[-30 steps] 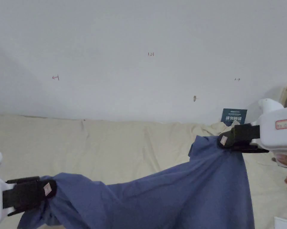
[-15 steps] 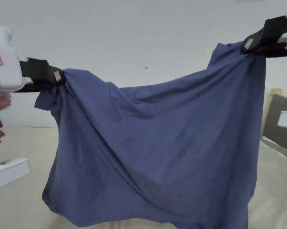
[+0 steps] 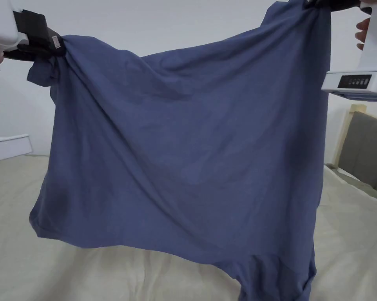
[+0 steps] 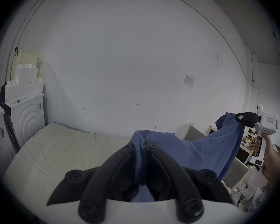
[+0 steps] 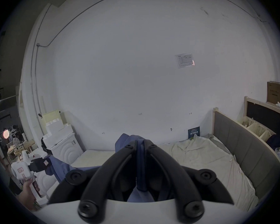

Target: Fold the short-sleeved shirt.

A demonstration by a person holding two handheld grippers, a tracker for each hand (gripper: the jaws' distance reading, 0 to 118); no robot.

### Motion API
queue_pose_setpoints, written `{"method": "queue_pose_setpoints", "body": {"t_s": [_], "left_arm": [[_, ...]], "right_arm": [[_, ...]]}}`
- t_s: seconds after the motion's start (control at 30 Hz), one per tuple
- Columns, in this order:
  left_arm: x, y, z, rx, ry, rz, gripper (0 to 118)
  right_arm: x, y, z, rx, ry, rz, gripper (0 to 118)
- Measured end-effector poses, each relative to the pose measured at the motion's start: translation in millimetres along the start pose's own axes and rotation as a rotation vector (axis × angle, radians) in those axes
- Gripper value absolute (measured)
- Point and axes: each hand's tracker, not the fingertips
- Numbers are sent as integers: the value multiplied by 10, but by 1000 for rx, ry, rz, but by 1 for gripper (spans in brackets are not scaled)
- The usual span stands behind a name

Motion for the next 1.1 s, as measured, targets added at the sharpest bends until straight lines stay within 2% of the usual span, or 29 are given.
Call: {"method": "queue_pose_setpoints", "body": {"t_s": [0.23,0.37,0.63,0.83,1.1], "left_arm": [[-178,103,-759,12,40,-6,10],[-201,136,-1105,45,58,-32,10],[-312,-91,-1528,109,78,-20,10],[-393,-589,-1683,0,74,-46,10],[-368,-1664,-1328,-156,14,40,10]], "right_arm": [[-94,72,-828,19,-70,19,12],[-155,70,-1209,65,-99,63,12],[-159,-143,-1550,136,-140,140,12],[-6,-640,-1687,92,-138,168,12],[390,-1710,-1397,-92,-76,97,12]]}}
